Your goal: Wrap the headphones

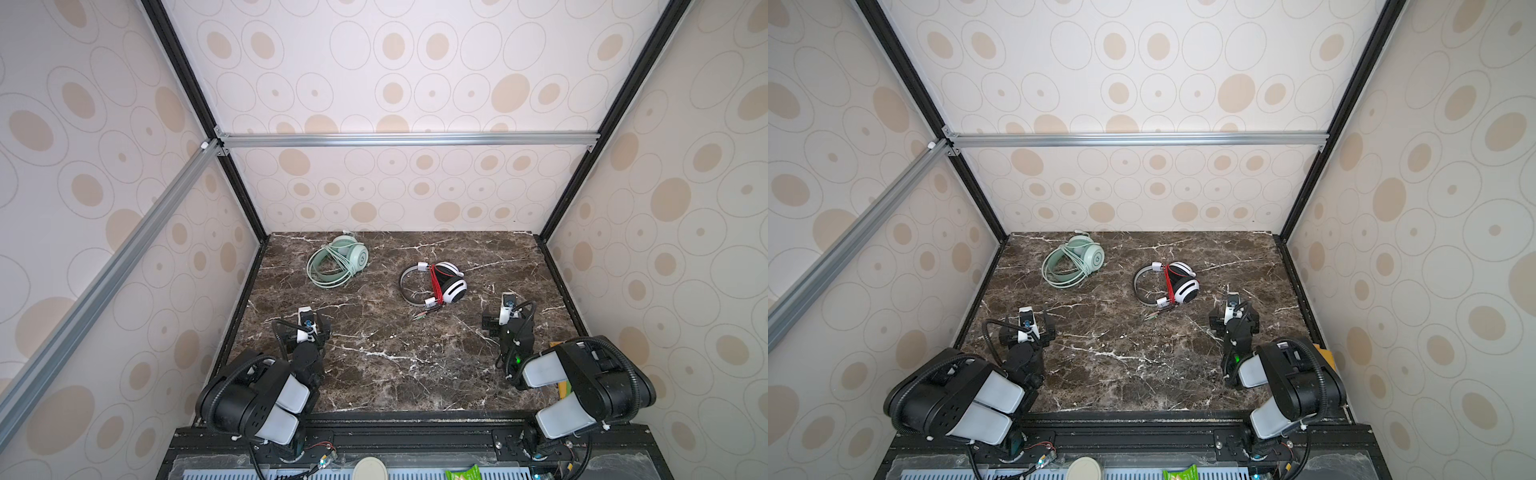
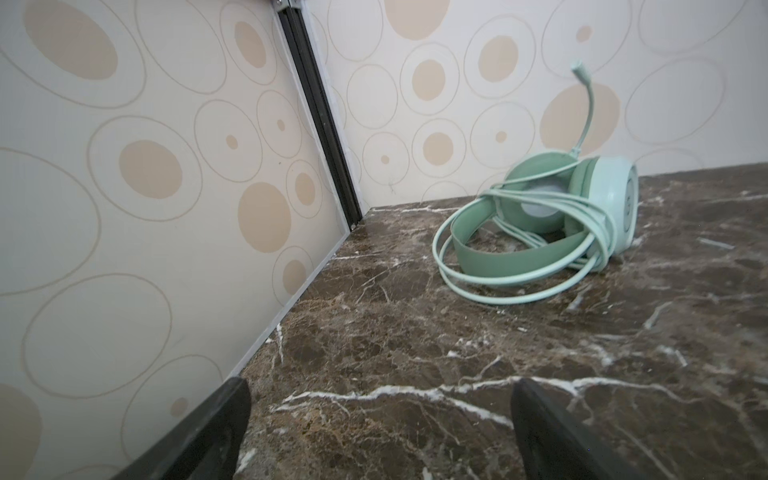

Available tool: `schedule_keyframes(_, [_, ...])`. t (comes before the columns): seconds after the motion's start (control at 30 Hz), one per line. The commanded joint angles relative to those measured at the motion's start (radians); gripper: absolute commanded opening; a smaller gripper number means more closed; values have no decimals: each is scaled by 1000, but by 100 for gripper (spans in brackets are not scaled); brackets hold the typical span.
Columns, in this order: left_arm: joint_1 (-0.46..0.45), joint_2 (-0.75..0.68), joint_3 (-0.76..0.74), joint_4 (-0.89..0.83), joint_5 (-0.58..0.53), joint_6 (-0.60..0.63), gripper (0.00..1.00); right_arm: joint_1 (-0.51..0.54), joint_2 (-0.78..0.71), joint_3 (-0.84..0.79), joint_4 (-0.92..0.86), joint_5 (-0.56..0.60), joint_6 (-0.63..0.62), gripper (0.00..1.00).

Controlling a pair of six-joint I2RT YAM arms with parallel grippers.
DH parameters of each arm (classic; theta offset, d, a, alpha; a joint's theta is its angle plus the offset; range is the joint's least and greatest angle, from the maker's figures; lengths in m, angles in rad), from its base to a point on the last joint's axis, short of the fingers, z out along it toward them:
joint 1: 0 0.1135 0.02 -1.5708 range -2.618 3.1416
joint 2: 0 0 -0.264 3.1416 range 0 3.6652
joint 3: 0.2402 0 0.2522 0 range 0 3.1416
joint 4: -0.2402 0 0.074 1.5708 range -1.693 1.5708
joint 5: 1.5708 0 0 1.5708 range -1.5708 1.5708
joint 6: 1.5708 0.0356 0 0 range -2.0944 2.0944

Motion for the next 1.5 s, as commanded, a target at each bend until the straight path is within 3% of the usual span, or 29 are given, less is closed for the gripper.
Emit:
schedule_keyframes(0.0, [54,46,7,278,11,-45,98,-6,55,28,76,15,6,100])
schedule_keyframes(0.17, [114,17,48,155,94,-89,98,-10,3,62,-77,16,36,100])
schedule_keyframes(0.3, [173,-16,118,-45,192,-144,98,-25,6,106,-160,29,62,100])
schedule_keyframes(0.37, [199,-13,171,-153,245,-160,98,-64,3,172,-295,-23,98,100])
schedule_keyframes(0.43, [249,29,241,-264,354,-190,98,-136,-17,201,-394,-160,137,100])
schedule_keyframes(0.5, [273,43,177,-128,377,-216,98,-135,-11,198,-373,-160,131,100])
schedule_keyframes(0.63, [274,34,171,-128,374,-217,98,-135,-36,147,-301,-205,114,100])
schedule_keyframes(0.7, [274,42,109,7,370,-215,98,-132,-37,50,-114,-231,100,100])
schedule_keyframes(0.8, [275,93,-6,278,390,-207,98,-132,13,-79,175,-181,116,100])
schedule_keyframes(0.83, [273,86,-1,252,404,-202,98,-133,39,-85,213,-172,118,100])
schedule_keyframes(0.9, [273,56,84,55,424,-193,98,-129,21,16,14,-192,100,99])
schedule_keyframes(0.93, [275,39,162,-123,439,-191,98,-129,-13,105,-177,-199,102,100])
schedule_keyframes(0.97, [274,42,253,-291,454,-179,98,-132,-28,241,-486,-213,121,100])
schedule_keyframes(1.0, [275,52,212,-173,461,-179,98,-158,-2,184,-339,-258,125,100])
schedule_keyframes(1.03, [274,48,215,-200,444,-185,98,-164,18,176,-271,-255,125,100])
schedule_keyframes(1.1, [270,50,218,-194,443,-177,98,-155,-23,215,-436,-254,120,100])
schedule_keyframes(1.17, [269,44,220,-206,443,-178,98,-149,9,185,-311,-245,106,100])
schedule_keyframes(1.23, [269,43,215,-199,442,-178,98,-147,-27,208,-422,-245,115,100])
schedule_keyframes(1.3, [269,44,214,-193,443,-178,98,-147,-2,183,-324,-244,106,100])
schedule_keyframes(1.47, [270,45,214,-194,444,-178,98,-144,-11,207,-389,-301,88,100])
